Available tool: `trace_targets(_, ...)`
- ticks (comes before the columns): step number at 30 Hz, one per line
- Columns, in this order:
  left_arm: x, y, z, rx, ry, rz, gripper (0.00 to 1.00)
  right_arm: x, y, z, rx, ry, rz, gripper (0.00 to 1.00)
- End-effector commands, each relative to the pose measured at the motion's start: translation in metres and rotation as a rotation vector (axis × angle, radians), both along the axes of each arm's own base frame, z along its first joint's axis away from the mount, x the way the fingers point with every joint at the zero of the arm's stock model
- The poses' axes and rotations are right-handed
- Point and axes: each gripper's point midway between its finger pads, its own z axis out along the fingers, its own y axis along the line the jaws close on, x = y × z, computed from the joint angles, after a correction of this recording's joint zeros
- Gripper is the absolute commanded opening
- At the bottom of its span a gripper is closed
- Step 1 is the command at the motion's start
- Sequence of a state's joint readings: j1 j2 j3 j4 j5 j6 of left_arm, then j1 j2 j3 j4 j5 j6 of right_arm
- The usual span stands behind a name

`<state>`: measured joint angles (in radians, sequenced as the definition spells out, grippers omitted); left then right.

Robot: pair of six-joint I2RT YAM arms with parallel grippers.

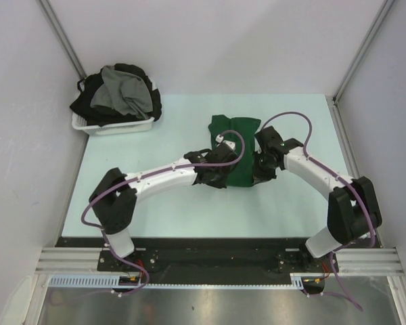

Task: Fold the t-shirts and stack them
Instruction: Fold the long partially folded tshirt into a neat square

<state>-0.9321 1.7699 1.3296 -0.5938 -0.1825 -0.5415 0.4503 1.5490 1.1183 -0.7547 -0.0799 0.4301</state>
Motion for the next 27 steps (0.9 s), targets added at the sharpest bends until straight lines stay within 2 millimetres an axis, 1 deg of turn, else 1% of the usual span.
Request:
trace_targets(1, -0.023, 0.009, 0.039, -0.019, -0.037, -0.01, 0.0, -0.018, 0.003, 0.036, 0.042, -0.037, -0.02, 0.0)
trace_targets(2, -0.026, 0.013, 0.047, -0.025, -0.046, -0.007, 0.0, -0.021, 0.002, 0.04, 0.041, -0.041, -0.02, 0.0)
trace_targets(3, -0.026, 0.015, 0.052, -0.027, -0.056, -0.002, 0.0, -0.02, 0.001, 0.05, 0.049, -0.071, -0.023, 0.0)
trace_targets(4, -0.024, 0.018, 0.057, -0.02, -0.075, 0.007, 0.0, -0.016, 0.001, 0.058, 0.049, -0.094, -0.025, 0.0)
trace_targets(5, -0.022, 0.02, 0.066, -0.021, -0.095, 0.011, 0.0, -0.013, 0.0, 0.064, 0.041, -0.111, -0.025, 0.0)
trace_targets(6, -0.018, 0.022, 0.071, -0.015, -0.115, 0.012, 0.0, -0.007, -0.004, 0.068, 0.019, -0.13, -0.034, 0.0)
trace_targets(7, -0.011, 0.025, 0.077, 0.005, -0.147, 0.011, 0.0, 0.002, -0.003, 0.078, 0.013, -0.165, -0.022, 0.0)
trace_targets(8, -0.005, 0.022, 0.087, -0.001, -0.169, 0.008, 0.0, 0.006, -0.001, 0.081, 0.012, -0.173, -0.015, 0.0)
trace_targets(9, 0.001, 0.02, 0.087, 0.012, -0.175, 0.007, 0.0, 0.014, -0.006, 0.082, -0.021, -0.193, -0.026, 0.0)
trace_targets(10, 0.009, 0.023, 0.088, 0.024, -0.179, 0.013, 0.0, 0.022, -0.006, 0.077, -0.036, -0.18, -0.027, 0.0)
trace_targets(11, 0.017, 0.019, 0.098, 0.01, -0.191, 0.016, 0.0, 0.032, -0.003, 0.082, -0.031, -0.199, -0.026, 0.0)
trace_targets(12, 0.024, 0.018, 0.094, 0.02, -0.188, 0.019, 0.0, 0.037, -0.002, 0.081, -0.032, -0.2, -0.026, 0.0)
trace_targets(13, 0.034, 0.02, 0.096, 0.023, -0.196, 0.026, 0.0, 0.044, -0.001, 0.075, -0.041, -0.189, -0.028, 0.0)
trace_targets(14, 0.043, 0.017, 0.105, 0.003, -0.22, 0.033, 0.0, 0.057, 0.0, 0.08, -0.03, -0.217, -0.036, 0.0)
trace_targets(15, 0.051, 0.017, 0.106, 0.004, -0.225, 0.039, 0.0, 0.063, 0.0, 0.08, -0.037, -0.226, -0.043, 0.0)
trace_targets(16, 0.063, 0.023, 0.102, 0.018, -0.226, 0.058, 0.0, 0.07, -0.001, 0.081, -0.04, -0.237, -0.05, 0.0)
trace_targets(17, 0.074, 0.023, 0.107, 0.01, -0.238, 0.071, 0.0, 0.083, 0.0, 0.081, -0.042, -0.251, -0.058, 0.0)
trace_targets(18, 0.081, 0.024, 0.107, 0.01, -0.243, 0.079, 0.0, 0.089, -0.003, 0.081, -0.055, -0.258, -0.068, 0.0)
trace_targets(19, 0.095, 0.033, 0.099, 0.035, -0.237, 0.095, 0.0, 0.096, -0.004, 0.08, -0.065, -0.266, -0.069, 0.0)
trace_targets(20, 0.105, 0.035, 0.103, 0.033, -0.247, 0.109, 0.0, 0.105, -0.008, 0.075, -0.081, -0.266, -0.08, 0.0)
trace_targets(21, 0.112, 0.038, 0.103, 0.031, -0.251, 0.113, 0.0, 0.115, -0.011, 0.08, -0.099, -0.289, -0.085, 0.0)
trace_targets(22, 0.124, 0.047, 0.101, 0.042, -0.256, 0.131, 0.0, 0.121, -0.012, 0.08, -0.106, -0.298, -0.086, 0.0)
trace_targets(23, 0.134, 0.047, 0.099, 0.042, -0.256, 0.141, 0.0, 0.128, -0.014, 0.081, -0.111, -0.31, -0.091, 0.0)
trace_targets(24, 0.141, 0.05, 0.096, 0.043, -0.252, 0.15, 0.0, 0.138, -0.02, 0.077, -0.128, -0.31, -0.099, 0.0)
trace_targets(25, 0.153, 0.055, 0.101, 0.032, -0.263, 0.164, 0.0, 0.143, -0.021, 0.077, -0.131, -0.317, -0.1, 0.0)
trace_targets(26, 0.16, 0.056, 0.093, 0.043, -0.255, 0.171, 0.0, 0.149, -0.024, 0.074, -0.143, -0.317, -0.105, 0.0)
trace_targets(27, 0.166, 0.058, 0.093, 0.045, -0.258, 0.173, 0.0, 0.156, -0.032, 0.067, -0.171, -0.31, -0.123, 0.0)
